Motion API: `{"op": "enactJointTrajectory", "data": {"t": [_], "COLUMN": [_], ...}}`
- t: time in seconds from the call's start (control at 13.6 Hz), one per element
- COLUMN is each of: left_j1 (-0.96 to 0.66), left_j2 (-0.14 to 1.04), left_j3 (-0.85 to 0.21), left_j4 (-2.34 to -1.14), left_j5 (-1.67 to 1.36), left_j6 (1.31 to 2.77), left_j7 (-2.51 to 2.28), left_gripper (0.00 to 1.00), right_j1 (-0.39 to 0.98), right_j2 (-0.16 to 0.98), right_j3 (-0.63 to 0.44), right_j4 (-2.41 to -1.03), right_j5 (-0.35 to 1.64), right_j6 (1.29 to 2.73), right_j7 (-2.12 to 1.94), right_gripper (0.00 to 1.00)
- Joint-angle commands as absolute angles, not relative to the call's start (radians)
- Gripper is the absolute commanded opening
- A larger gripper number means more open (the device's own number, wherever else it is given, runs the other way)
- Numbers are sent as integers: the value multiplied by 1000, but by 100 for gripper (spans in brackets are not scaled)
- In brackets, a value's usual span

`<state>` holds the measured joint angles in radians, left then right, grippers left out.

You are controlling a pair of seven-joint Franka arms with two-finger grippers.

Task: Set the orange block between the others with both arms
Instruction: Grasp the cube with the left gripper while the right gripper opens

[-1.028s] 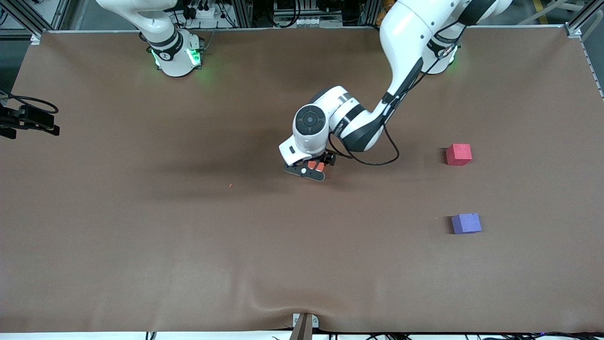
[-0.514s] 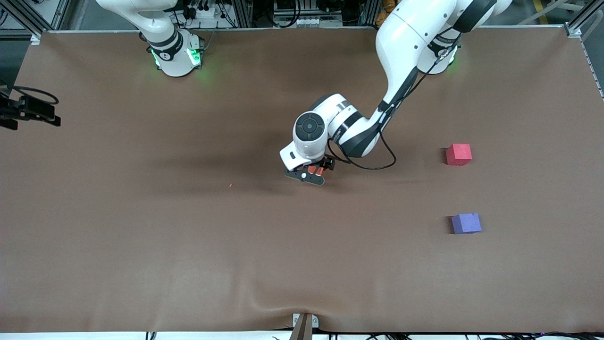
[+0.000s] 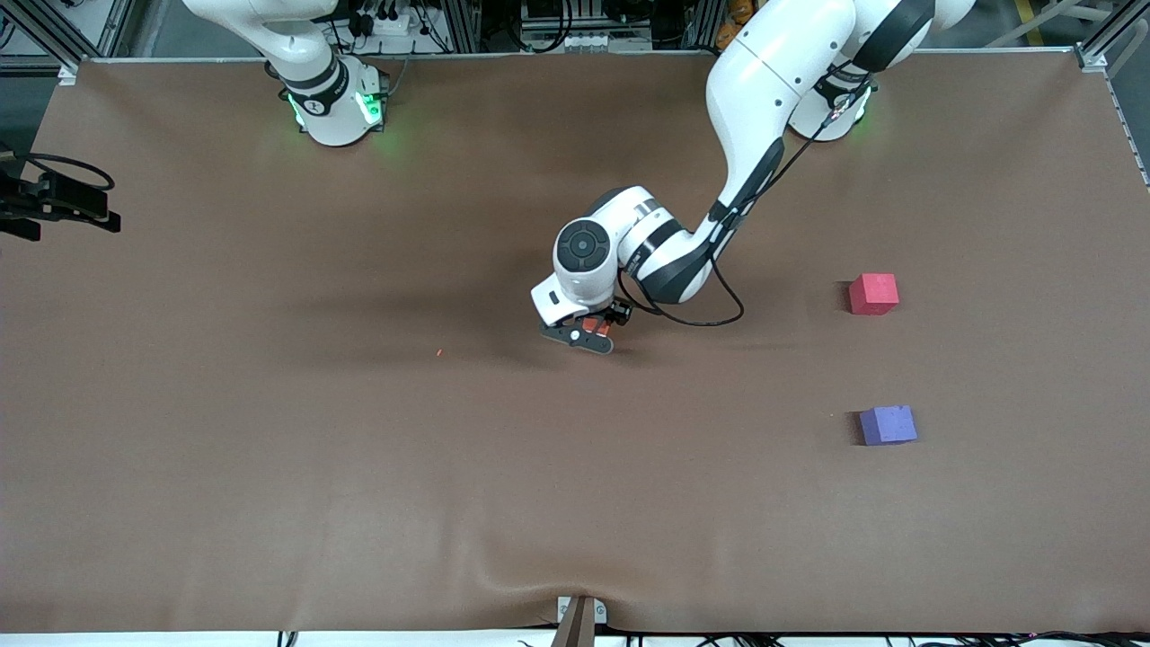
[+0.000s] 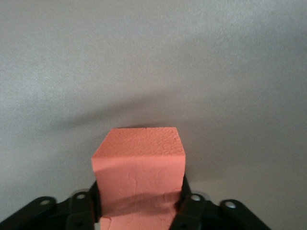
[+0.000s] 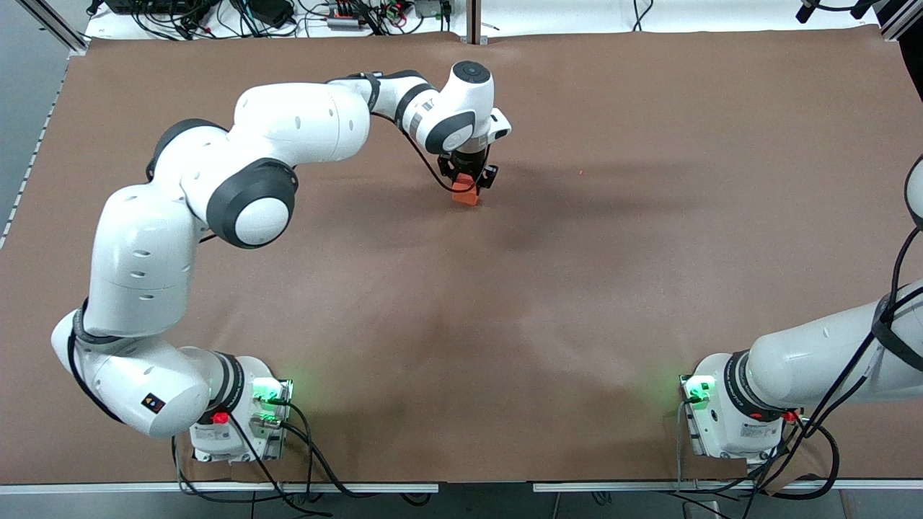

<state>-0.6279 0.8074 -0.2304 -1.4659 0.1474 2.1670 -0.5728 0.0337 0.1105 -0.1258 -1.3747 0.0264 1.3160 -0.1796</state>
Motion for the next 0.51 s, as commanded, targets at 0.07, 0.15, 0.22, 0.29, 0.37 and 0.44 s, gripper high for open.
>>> {"op": "enactJointTrajectory", "data": {"t": [0.07,0.15,0.22,0.29,0.37,0.44], "left_j1": [-591,-562,-519,-473,-435,-392], "left_j2": [718,672,619,570,522,482], "left_j3": [-222,-222,-224,-230,-232,-232], "left_j4": [-1453,-1454,-1456,-1456,-1457,-1460], "left_j5": [192,192,190,184,180,179], "left_j6": [2077,2045,2004,1950,1895,1838], "left_j7": [-649,-652,-644,-638,-626,-617], "left_gripper": [0,0,0,0,0,0], "right_j1": [23,25,25,25,25,25], "right_j2": [103,103,103,103,103,103], "right_j3": [-121,-121,-121,-121,-121,-121], "right_j4": [-1376,-1376,-1377,-1378,-1378,-1378], "right_j5": [43,44,43,44,43,43], "right_j6": [1307,1307,1307,1307,1307,1307], "right_j7": [-192,-192,-192,-192,-192,-192], "right_gripper": [100,100,100,100,100,100]}}
